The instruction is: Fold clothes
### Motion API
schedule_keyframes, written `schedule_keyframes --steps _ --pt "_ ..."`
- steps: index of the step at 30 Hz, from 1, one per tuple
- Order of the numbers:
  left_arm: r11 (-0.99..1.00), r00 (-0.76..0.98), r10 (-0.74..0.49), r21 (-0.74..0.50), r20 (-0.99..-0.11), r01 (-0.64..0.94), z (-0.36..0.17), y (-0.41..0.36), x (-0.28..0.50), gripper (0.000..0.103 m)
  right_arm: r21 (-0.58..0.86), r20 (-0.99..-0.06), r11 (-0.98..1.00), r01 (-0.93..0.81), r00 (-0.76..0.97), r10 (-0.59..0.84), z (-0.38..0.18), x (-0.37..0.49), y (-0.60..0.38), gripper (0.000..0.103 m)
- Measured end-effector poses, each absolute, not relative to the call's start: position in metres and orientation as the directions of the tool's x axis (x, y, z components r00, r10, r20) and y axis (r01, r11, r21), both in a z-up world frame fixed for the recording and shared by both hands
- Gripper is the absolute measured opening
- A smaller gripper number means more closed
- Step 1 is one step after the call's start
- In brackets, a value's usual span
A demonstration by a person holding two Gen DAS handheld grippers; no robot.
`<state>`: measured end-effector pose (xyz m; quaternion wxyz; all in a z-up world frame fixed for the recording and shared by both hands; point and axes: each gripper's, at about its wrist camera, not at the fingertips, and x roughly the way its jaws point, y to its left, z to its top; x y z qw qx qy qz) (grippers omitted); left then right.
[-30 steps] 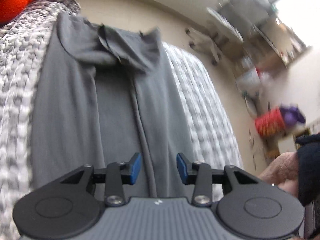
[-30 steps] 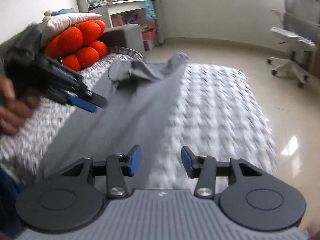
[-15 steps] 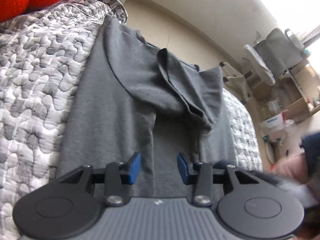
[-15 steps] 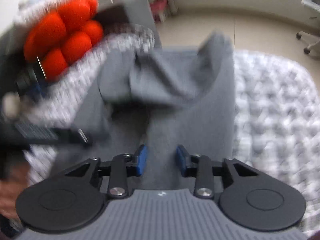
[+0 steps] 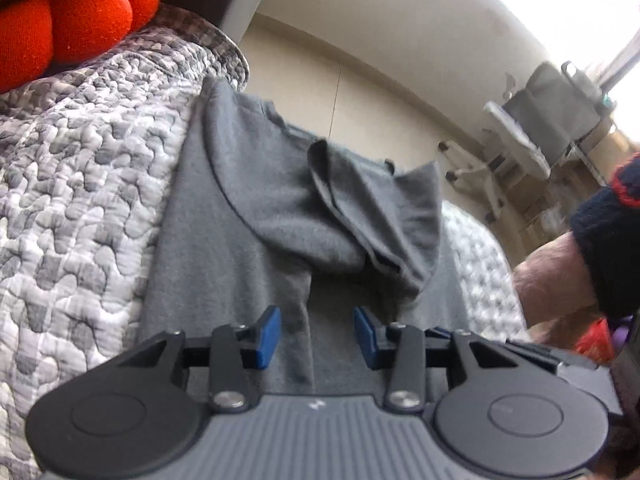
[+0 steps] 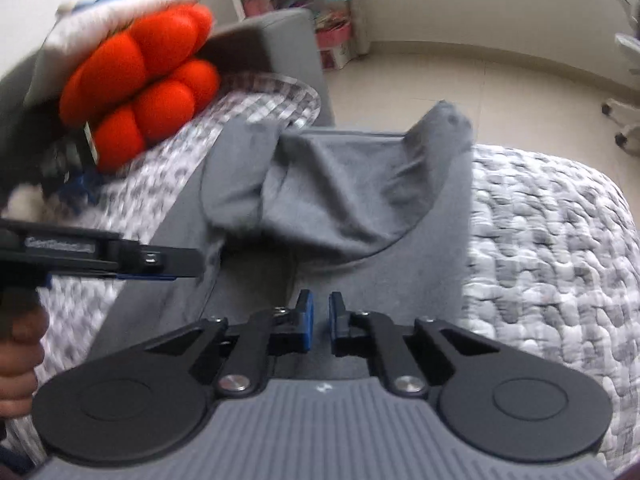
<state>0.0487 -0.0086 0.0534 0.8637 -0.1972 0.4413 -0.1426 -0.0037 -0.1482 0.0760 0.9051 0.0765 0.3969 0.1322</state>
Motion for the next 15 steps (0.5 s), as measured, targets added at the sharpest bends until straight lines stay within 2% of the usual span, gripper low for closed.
schedule_keyframes --steps 3,7,8,11,15 --pt "0.86 0.599 -0.433 -0.508 -0.674 0.051 0.063 0.001 0.057 0.048 0.271 -0.712 0.953 -0.139 0.637 0.295 0.068 0.005 -0.156 0.01" --pt "0.842 0.598 -0.443 -0.54 -0.668 0.021 0.07 0.002 0.081 0.05 0.305 -0.7 0.945 -0.118 0.645 0.306 0.066 0.01 -0.159 0.012" --pt "0.84 0.6 -0.447 -0.542 -0.664 0.026 0.071 0.0 0.089 0.054 0.316 -0.688 0.942 -0.114 0.656 0.31 0.069 0.011 -0.16 0.015" --pt "0.85 0.597 -0.441 -0.526 -0.67 0.037 0.069 -0.013 0.118 0.058 0.321 -0.684 0.942 -0.097 0.665 0.301 0.067 0.015 -0.16 0.017" --pt "0.896 0.615 -0.368 -0.442 -0.698 0.036 0.063 -0.03 0.156 0.059 0.319 -0.683 0.945 -0.077 0.672 0.286 0.062 0.019 -0.163 0.016"
